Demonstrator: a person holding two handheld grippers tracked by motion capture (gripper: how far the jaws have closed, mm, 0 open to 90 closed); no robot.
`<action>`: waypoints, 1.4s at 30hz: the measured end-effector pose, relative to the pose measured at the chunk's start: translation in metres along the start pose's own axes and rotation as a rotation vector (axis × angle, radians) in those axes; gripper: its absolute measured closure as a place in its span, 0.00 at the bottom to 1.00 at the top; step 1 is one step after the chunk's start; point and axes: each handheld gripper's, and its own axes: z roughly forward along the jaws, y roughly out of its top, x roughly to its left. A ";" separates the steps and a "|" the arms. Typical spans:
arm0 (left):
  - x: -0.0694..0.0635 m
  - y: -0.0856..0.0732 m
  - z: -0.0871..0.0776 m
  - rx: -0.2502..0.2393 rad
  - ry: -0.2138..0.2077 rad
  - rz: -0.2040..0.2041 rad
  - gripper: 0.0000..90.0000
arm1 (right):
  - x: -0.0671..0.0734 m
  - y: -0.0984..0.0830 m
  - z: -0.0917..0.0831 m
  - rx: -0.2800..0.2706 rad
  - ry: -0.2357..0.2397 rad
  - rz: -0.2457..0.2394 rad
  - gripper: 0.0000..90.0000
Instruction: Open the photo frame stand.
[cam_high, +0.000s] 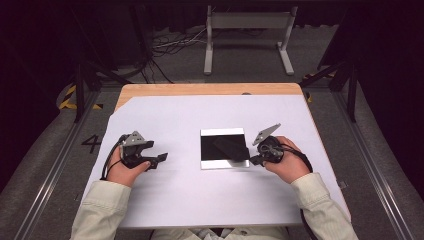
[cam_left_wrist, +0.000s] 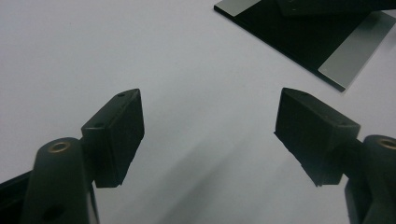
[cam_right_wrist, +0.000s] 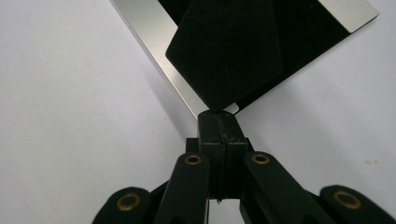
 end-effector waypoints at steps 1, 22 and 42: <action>0.000 0.000 0.000 0.000 0.000 0.000 0.27 | 0.000 0.000 -0.001 -0.004 -0.001 0.001 1.00; -0.001 0.000 0.000 0.001 -0.001 -0.007 0.27 | 0.000 0.005 -0.014 -0.162 -0.004 0.036 1.00; -0.001 0.000 0.001 0.004 -0.002 -0.001 0.27 | -0.003 -0.002 -0.008 -0.385 0.027 0.097 1.00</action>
